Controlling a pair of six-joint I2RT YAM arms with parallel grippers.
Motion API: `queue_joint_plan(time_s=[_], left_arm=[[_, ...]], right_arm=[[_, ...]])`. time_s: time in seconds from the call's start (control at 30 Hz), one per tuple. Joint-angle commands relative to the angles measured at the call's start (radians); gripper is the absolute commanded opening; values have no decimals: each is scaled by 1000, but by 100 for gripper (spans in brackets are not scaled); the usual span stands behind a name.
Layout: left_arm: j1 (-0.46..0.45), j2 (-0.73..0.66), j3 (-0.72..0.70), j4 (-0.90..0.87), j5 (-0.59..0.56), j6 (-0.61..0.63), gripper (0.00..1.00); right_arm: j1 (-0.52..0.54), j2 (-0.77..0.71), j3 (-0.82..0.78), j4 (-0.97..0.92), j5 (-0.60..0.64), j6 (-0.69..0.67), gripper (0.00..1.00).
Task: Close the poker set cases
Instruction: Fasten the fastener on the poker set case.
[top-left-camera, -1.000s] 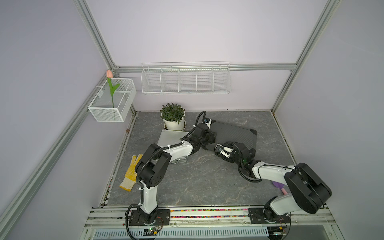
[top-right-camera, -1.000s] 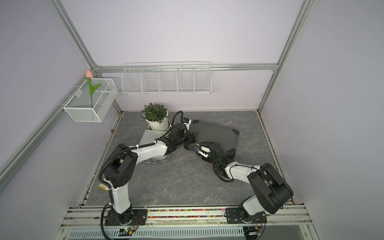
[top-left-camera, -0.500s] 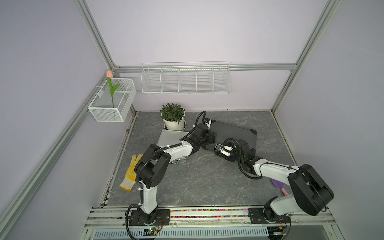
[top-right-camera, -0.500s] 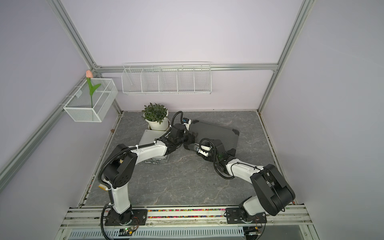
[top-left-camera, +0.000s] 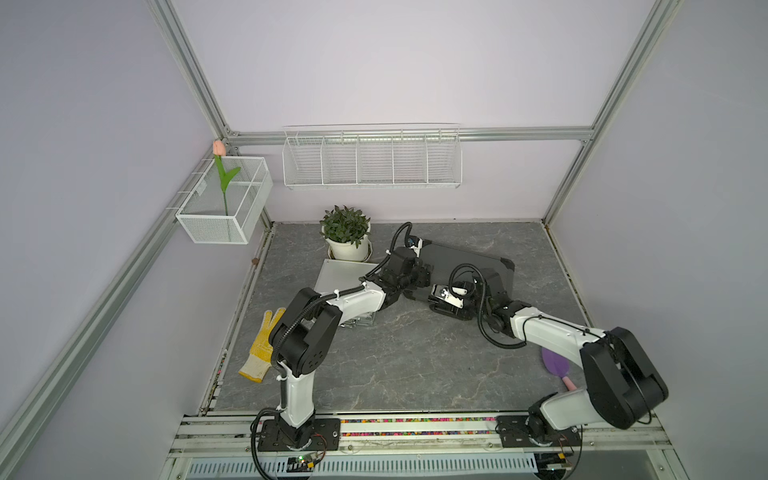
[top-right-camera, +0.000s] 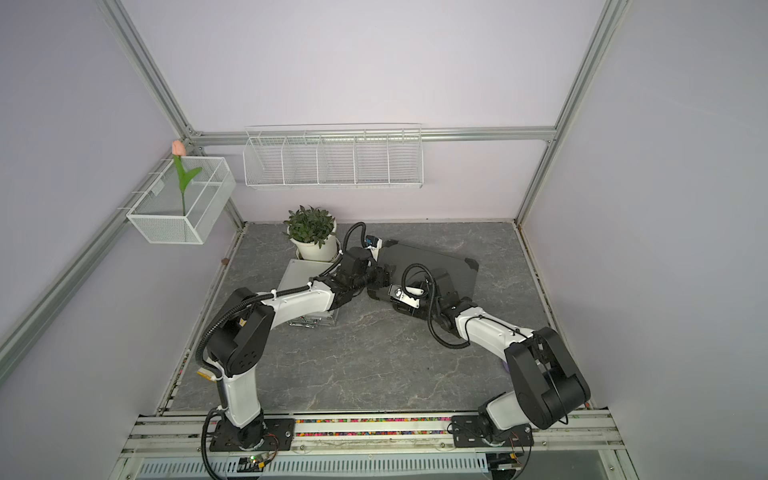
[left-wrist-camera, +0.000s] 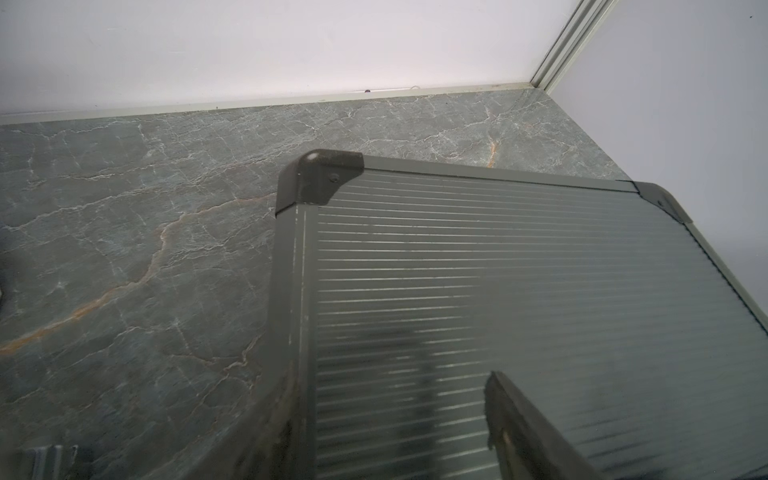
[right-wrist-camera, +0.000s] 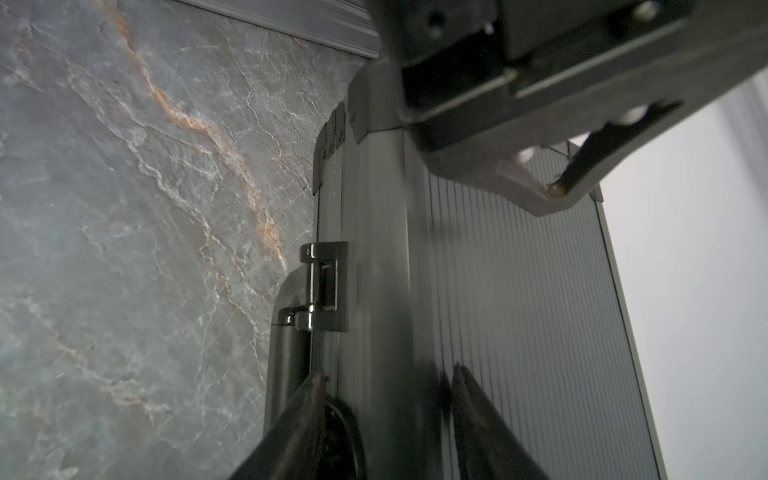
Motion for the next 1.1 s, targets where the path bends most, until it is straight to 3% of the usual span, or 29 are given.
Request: queue_joint_plan(time_s=[0.0,0.3,0.53,0.8,0.9,0.93,1.07], left_arm=[[9,32,-43,-164,-2,-26,73],[9,38,-30,-173,-3,-19,73],[9,27,-22,-192,-14,-5,73],[9,5,2,-230,-32,17,73],[9,-9,24,-259,-39,33,75],[9,-14,34,-269,-45,39,76],[9,-53,50,-300,-76,58,79]], right_arm=[[-64,71,10,-227,40,-15,38],[-102,134,67,-305,-5,-16,33],[-116,117,75,-248,-11,41,38],[-115,24,91,-118,-28,258,68],[-105,-11,116,-118,-41,359,72],[-93,-23,119,-118,-45,375,79],[-33,-66,92,-100,-11,385,83]])
